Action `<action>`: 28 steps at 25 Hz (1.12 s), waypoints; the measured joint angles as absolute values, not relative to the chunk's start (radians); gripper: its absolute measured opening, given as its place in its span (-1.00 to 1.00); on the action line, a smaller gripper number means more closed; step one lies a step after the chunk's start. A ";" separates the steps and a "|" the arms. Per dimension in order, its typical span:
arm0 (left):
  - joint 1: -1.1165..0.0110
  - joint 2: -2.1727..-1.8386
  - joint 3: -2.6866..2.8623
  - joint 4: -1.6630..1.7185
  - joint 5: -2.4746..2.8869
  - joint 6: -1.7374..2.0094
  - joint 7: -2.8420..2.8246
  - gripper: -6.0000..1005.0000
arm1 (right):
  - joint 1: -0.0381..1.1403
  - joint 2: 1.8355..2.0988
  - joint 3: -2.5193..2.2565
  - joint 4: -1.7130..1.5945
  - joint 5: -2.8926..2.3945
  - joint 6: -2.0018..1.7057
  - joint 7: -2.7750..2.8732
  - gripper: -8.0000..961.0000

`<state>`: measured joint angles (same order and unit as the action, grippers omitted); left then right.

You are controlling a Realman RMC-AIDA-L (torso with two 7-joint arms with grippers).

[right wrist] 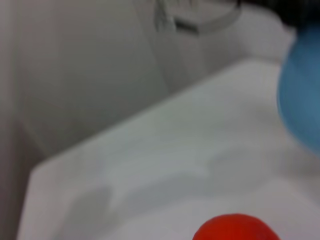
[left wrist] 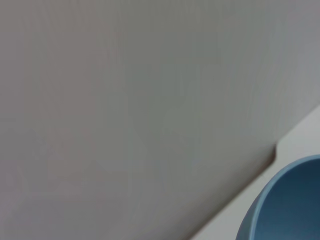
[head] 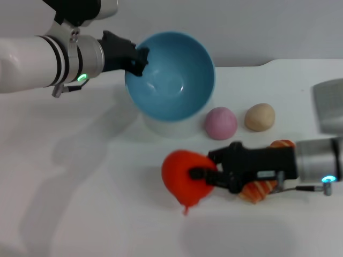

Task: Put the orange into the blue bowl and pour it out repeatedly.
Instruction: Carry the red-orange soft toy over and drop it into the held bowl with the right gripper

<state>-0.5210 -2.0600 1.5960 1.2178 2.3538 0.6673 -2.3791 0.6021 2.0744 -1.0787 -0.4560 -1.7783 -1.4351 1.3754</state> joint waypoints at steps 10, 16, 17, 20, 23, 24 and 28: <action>-0.603 -2.058 1.500 1.295 2.417 1.168 -2.438 -0.99 | 0.435 2.071 -1.006 -0.775 -1.610 -1.663 1.371 -0.71; -0.622 -2.061 1.593 1.306 2.418 1.230 -2.483 -0.99 | 0.454 2.071 -1.010 -0.692 -1.613 -1.637 1.282 -0.77; -0.623 -2.061 1.604 1.307 2.419 1.231 -2.488 -0.99 | 0.460 2.073 -1.010 -0.675 -1.612 -1.627 1.275 -0.78; -0.625 -2.063 1.630 1.307 2.418 1.232 -2.492 -0.99 | 0.493 2.071 -1.011 -0.614 -1.617 -1.589 1.273 -0.83; -0.629 -2.064 1.649 1.303 2.418 1.232 -2.492 -0.99 | 0.508 2.069 -1.003 -0.578 -1.613 -1.564 1.280 -0.77; -0.629 -2.064 1.652 1.302 2.418 1.232 -2.492 -0.99 | 0.507 2.069 -1.003 -0.577 -1.611 -1.563 1.280 -0.73; -0.626 -2.061 1.644 1.298 2.418 1.228 -2.492 -0.99 | 0.504 2.069 -1.002 -0.579 -1.607 -1.578 1.281 -0.50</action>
<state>-0.6263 -2.0615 1.6438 1.2979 2.4181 1.2278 -2.4916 0.5037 2.0692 -1.0017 -0.5795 -1.6068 -1.5784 1.2809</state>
